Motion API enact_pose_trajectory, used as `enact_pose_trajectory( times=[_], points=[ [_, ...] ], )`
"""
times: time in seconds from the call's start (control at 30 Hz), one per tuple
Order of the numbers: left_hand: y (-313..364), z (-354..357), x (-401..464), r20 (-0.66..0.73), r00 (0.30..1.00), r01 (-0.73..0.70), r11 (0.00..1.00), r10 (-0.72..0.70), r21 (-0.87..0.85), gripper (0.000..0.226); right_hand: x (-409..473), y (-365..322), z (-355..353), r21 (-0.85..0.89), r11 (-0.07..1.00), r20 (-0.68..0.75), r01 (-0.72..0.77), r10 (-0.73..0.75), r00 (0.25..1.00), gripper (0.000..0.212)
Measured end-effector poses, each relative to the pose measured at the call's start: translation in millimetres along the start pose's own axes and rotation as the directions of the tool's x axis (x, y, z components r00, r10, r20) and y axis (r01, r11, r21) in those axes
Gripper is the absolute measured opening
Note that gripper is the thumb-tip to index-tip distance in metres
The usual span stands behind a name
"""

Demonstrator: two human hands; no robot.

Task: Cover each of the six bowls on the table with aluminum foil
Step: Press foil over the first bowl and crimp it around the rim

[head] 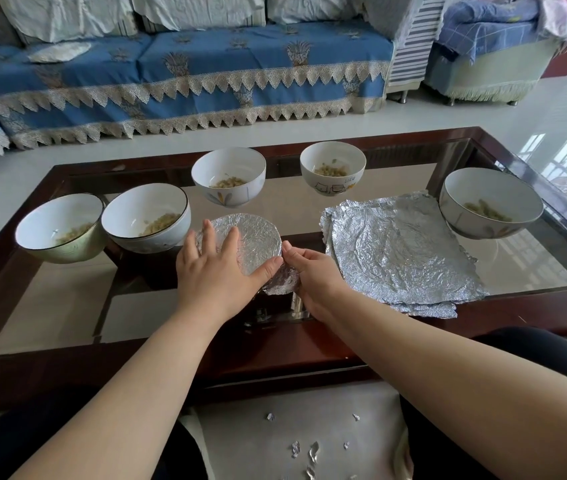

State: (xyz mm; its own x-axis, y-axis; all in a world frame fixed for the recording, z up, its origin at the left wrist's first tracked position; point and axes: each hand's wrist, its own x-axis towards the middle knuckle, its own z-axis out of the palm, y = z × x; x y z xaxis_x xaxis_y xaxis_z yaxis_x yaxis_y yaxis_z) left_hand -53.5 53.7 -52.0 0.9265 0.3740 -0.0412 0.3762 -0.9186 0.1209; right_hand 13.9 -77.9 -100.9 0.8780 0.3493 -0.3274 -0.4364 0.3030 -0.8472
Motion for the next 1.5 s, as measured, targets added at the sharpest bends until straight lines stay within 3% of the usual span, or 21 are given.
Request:
enact_pose_trajectory(
  times=[0.23, 0.47, 0.67, 0.83, 1.0, 1.07, 1.1, 1.17, 1.3, 1.37, 1.5],
  points=[
    [0, -2, -1, 0.008, 1.0, 0.005, 1.0, -0.005, -0.007, 0.114, -1, 2, 8, -0.096, 0.995, -0.117, 0.008, -0.02, 0.993, 0.033],
    [0, -2, 1, 0.015, 1.0, 0.007, 1.0, -0.006, -0.016, 0.105, -4, -1, 17, -0.312, 0.95, -0.201, -0.001, -0.065, 0.977, 0.033],
    [-1, 0, 1, 0.008, 1.0, 0.001, 1.0, -0.001, -0.004, 0.102, 0, -3, 19, -0.597, 0.802, -0.164, 0.009, -0.134, 0.977, 0.044],
    [-1, 0, 2, 0.005, 1.0, -0.003, 1.0, 0.004, -0.011, 0.103, 0, -12, 18, -0.713, 0.701, -0.08, 0.018, -0.107, 0.991, 0.051],
    [0, 0, 1, 0.013, 1.0, 0.003, 1.0, -0.003, -0.002, 0.103, 0, -16, 18, -0.818, 0.571, -0.04, 0.063, -0.166, 0.985, 0.037],
    [1, -1, 1, 0.015, 1.0, 0.006, 1.0, -0.006, -0.004, 0.103, 0, -15, 18, -0.831, 0.55, -0.041, 0.08, -0.204, 0.978, 0.01],
    [1, -1, 1, 0.015, 1.0, 0.008, 1.0, -0.008, -0.008, 0.103, -1, -14, 18, -0.828, 0.552, -0.043, 0.092, -0.226, 0.973, 0.008],
    [3, -2, 0, 0.018, 1.0, 0.014, 1.0, -0.014, -0.01, 0.103, -3, -11, 17, -0.834, 0.533, -0.021, 0.142, -0.289, 0.957, 0.026],
    [5, -3, -1, 0.024, 0.999, 0.025, 1.0, -0.024, -0.007, 0.103, -12, -5, 14, -0.796, 0.531, 0.058, 0.29, -0.411, 0.91, 0.043],
    [6, -2, -1, 0.022, 0.999, 0.03, 1.0, -0.03, -0.002, 0.103, -18, -5, 13, -0.752, 0.561, 0.09, 0.345, -0.432, 0.897, 0.047],
    [7, -2, -1, 0.03, 0.999, 0.043, 0.999, -0.043, -0.005, 0.105, -23, -5, 12, -0.672, 0.671, 0.021, 0.314, -0.406, 0.914, 0.039]
  ],
)
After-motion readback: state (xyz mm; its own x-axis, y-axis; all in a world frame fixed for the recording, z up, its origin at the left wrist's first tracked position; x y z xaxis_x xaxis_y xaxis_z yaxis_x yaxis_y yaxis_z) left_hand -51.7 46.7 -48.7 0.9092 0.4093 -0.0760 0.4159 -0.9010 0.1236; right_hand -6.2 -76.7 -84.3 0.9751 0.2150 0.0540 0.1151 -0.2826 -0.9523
